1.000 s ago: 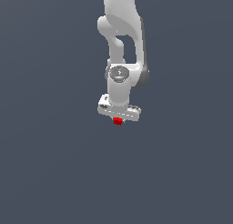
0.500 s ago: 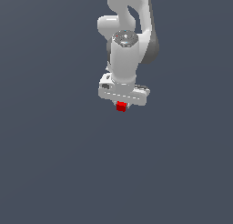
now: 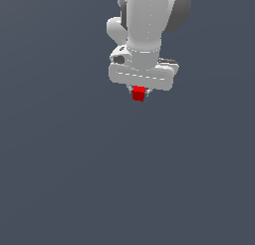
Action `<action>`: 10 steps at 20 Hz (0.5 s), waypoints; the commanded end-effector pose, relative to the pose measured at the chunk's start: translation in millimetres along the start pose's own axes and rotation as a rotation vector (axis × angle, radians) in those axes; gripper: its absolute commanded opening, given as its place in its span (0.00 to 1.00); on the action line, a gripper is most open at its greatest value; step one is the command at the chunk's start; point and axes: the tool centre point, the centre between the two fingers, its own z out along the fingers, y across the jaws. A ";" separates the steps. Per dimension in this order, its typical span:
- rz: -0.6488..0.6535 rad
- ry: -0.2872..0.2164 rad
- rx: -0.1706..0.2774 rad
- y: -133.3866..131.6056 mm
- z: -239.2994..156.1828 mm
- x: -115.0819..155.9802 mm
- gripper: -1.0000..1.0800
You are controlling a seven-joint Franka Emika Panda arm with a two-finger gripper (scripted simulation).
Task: Pick up the red cube and move it to a goal position.
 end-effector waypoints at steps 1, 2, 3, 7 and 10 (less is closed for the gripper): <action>0.000 0.000 0.000 -3.1 -26.5 -3.1 0.00; 0.000 0.000 0.000 -4.4 -35.9 -4.0 0.00; 0.000 0.000 0.000 -5.6 -44.7 -4.7 0.00; 0.000 -0.001 0.000 -9.6 -74.4 -6.8 0.00; 0.000 -0.001 0.000 -12.0 -90.8 -7.7 0.00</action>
